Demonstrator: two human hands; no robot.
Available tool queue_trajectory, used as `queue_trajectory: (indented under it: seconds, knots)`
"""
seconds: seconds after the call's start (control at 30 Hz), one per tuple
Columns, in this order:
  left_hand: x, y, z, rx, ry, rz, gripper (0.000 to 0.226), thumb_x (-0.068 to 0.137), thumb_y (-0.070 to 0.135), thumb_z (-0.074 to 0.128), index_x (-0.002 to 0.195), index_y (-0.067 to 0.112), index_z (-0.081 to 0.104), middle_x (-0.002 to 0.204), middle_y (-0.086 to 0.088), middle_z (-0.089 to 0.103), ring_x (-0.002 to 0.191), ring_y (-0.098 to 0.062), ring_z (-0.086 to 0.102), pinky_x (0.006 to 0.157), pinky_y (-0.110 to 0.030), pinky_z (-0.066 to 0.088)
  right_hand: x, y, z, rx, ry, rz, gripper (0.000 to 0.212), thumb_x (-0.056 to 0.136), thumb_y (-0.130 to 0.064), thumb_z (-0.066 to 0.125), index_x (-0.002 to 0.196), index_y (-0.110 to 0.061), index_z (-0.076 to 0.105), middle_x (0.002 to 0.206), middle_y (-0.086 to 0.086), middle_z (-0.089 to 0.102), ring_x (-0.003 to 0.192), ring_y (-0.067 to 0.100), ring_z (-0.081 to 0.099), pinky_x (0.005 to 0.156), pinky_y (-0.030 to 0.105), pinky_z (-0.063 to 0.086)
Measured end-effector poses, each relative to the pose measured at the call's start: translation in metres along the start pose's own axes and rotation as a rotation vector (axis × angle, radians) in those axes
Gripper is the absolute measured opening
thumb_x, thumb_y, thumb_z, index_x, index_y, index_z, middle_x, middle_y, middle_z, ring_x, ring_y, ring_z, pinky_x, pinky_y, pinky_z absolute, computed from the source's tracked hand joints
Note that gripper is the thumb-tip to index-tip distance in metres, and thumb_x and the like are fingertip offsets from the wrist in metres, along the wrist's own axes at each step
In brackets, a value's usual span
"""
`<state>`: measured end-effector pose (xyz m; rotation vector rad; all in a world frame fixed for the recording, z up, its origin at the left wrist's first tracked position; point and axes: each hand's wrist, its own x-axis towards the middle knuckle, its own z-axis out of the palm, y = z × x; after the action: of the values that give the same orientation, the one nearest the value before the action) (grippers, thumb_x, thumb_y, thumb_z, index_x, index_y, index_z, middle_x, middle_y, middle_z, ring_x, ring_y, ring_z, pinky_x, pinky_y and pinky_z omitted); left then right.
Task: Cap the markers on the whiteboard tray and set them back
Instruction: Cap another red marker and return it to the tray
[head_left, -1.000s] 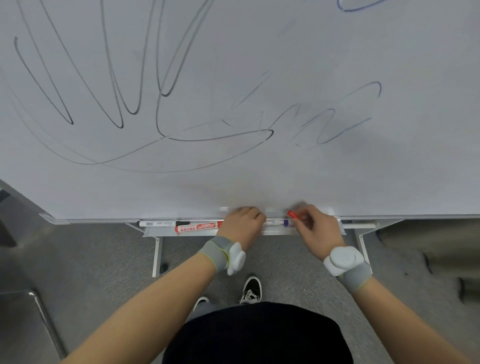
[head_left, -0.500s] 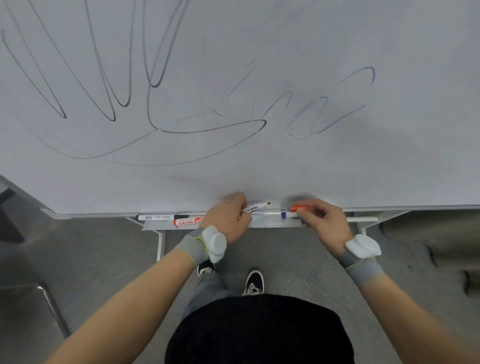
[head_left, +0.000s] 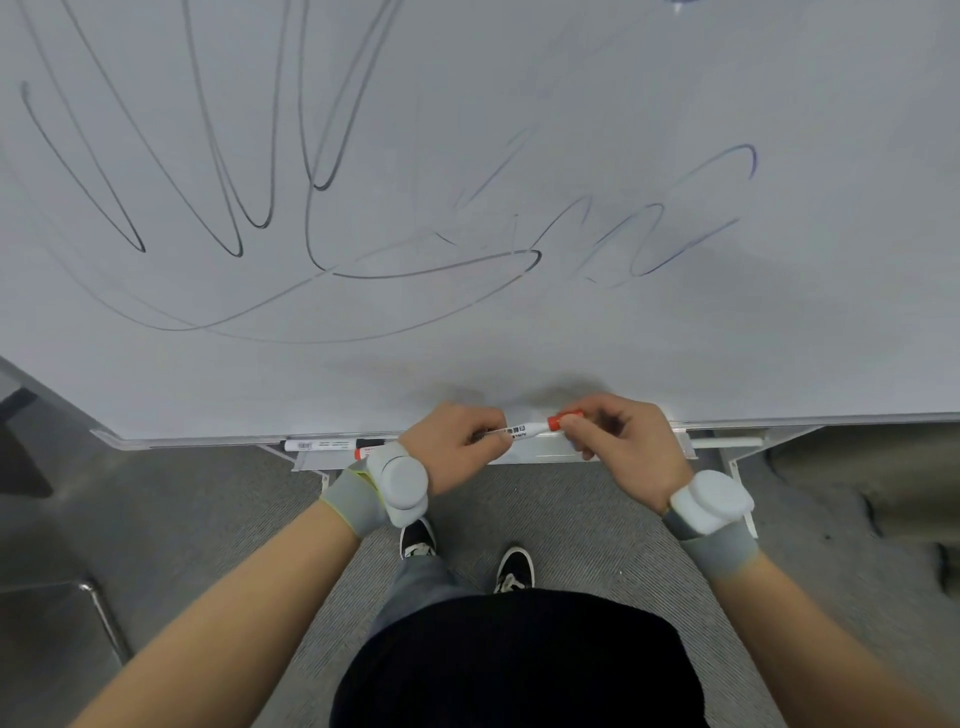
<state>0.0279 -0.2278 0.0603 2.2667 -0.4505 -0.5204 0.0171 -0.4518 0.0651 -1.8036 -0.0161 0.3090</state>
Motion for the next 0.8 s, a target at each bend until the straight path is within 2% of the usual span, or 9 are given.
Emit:
queue_trajectory:
  seconds: [0.1, 0.23, 0.37, 0.5, 0.6, 0.7, 0.8]
  knots:
    - [0.000, 0.005, 0.000, 0.000, -0.017, 0.058, 0.024, 0.087, 0.036, 0.046, 0.064, 0.029, 0.046, 0.052, 0.007, 0.043, 0.047, -0.007, 0.039, 0.048, -0.022, 0.029, -0.004, -0.003, 0.001, 0.040, -0.027, 0.006, 0.009, 0.083, -0.011, 0.066, 0.083, -0.017, 0.073, 0.060, -0.002, 0.069, 0.054, 0.012, 0.061, 0.054, 0.020, 0.051]
    - [0.002, 0.008, 0.007, 0.010, -0.047, 0.120, 0.026, 0.089, 0.038, 0.045, 0.070, 0.021, 0.050, 0.054, 0.004, 0.045, 0.048, -0.008, 0.039, 0.050, -0.026, 0.032, -0.013, -0.002, 0.009, 0.163, -0.021, 0.039, 0.008, 0.085, -0.003, 0.063, 0.082, -0.007, 0.069, 0.057, 0.000, 0.067, 0.049, 0.014, 0.060, 0.048, 0.022, 0.051]
    - [0.001, 0.009, 0.013, 0.026, -0.093, 0.171, 0.021, 0.091, 0.041, 0.043, 0.070, 0.035, 0.045, 0.055, 0.005, 0.047, 0.049, -0.011, 0.042, 0.052, -0.031, 0.037, -0.021, 0.004, 0.008, 0.211, -0.039, 0.068, 0.009, 0.085, 0.001, 0.061, 0.080, -0.004, 0.068, 0.059, 0.007, 0.066, 0.049, 0.015, 0.062, 0.048, 0.023, 0.054]
    - [0.004, 0.012, 0.020, 0.037, -0.092, 0.188, 0.024, 0.092, 0.038, 0.044, 0.076, 0.021, 0.051, 0.058, 0.002, 0.049, 0.051, -0.014, 0.042, 0.053, -0.033, 0.037, -0.023, 0.009, 0.007, 0.241, -0.019, 0.090, 0.007, 0.085, 0.001, 0.061, 0.082, 0.000, 0.066, 0.058, 0.010, 0.066, 0.047, 0.019, 0.061, 0.046, 0.025, 0.054]
    - [0.009, 0.012, 0.029, 0.050, -0.077, 0.158, 0.022, 0.094, 0.034, 0.045, 0.076, 0.023, 0.047, 0.057, 0.006, 0.046, 0.051, -0.011, 0.041, 0.054, -0.031, 0.036, -0.018, 0.013, 0.005, 0.260, 0.016, 0.132, 0.009, 0.086, 0.000, 0.061, 0.087, 0.008, 0.064, 0.060, 0.014, 0.066, 0.047, 0.018, 0.060, 0.046, 0.025, 0.055]
    - [0.021, 0.010, 0.042, 0.176, 0.003, 0.156, 0.013, 0.095, 0.033, 0.044, 0.087, 0.024, 0.047, 0.076, -0.001, 0.053, 0.066, -0.021, 0.051, 0.062, -0.035, 0.044, -0.012, 0.022, -0.002, 0.232, 0.075, 0.169, 0.015, 0.085, -0.004, 0.063, 0.098, 0.004, 0.066, 0.072, 0.019, 0.070, 0.056, 0.018, 0.064, 0.055, 0.027, 0.057]
    - [0.030, -0.004, 0.050, 0.286, 0.124, 0.153, 0.019, 0.094, 0.026, 0.048, 0.109, 0.015, 0.054, 0.105, -0.009, 0.053, 0.083, -0.026, 0.055, 0.069, -0.036, 0.049, -0.010, 0.035, -0.021, 0.021, 0.221, 0.129, 0.025, 0.080, -0.017, 0.071, 0.105, -0.019, 0.067, 0.084, 0.014, 0.074, 0.072, 0.020, 0.068, 0.070, 0.030, 0.057]
